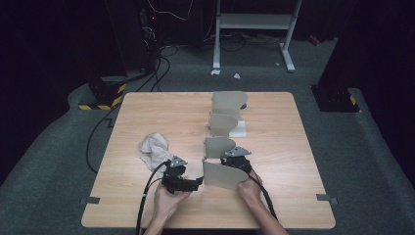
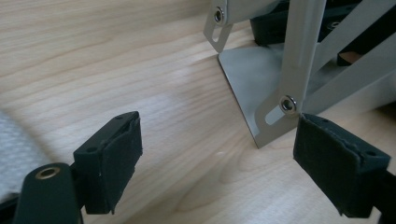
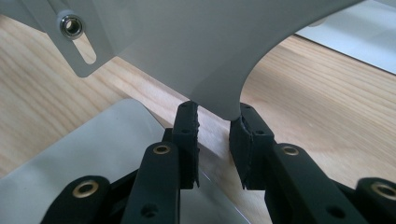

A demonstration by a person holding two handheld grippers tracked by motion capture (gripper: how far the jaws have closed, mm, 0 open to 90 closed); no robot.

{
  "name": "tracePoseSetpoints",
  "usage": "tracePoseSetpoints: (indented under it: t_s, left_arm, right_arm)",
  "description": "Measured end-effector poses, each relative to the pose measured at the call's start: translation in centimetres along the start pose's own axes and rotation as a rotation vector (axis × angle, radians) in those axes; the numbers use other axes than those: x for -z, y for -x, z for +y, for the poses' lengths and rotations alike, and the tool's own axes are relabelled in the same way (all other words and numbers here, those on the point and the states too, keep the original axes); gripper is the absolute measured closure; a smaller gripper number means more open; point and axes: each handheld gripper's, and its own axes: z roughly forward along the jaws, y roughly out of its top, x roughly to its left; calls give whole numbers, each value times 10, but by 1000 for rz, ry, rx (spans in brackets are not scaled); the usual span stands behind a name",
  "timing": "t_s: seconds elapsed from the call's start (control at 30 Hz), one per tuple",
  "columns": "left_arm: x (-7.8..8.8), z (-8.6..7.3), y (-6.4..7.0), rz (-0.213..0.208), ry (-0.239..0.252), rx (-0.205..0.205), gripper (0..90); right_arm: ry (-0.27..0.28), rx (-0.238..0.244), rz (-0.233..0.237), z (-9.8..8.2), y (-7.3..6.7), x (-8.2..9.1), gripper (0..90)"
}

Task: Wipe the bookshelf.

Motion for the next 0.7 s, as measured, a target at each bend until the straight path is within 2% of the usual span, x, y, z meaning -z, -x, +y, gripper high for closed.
tracePoseSetpoints:
  t_s: [0.37,0.47,0.57,0.6,0.63,0.7]
  left_arm:
    - [7,2,-24,70,25,77,187]
    - [8,1,-23,84,29,87,196]
    - [10,0,-18,100,32,82,210]
    - [12,-2,-17,98,35,81,202]
    - [12,-2,-17,98,35,81,194]
    - [12,-5,-15,72,30,77,163]
  right_arm:
    - [0,-1,8,21,-13,-24,716]
    - [-2,1,20,25,-14,-27,707]
    - [-5,-12,57,25,-10,-27,688]
    - [-15,-27,76,24,-6,-24,666]
    - [-15,-27,76,24,-6,-24,666]
    - [-25,-26,86,23,0,-18,654]
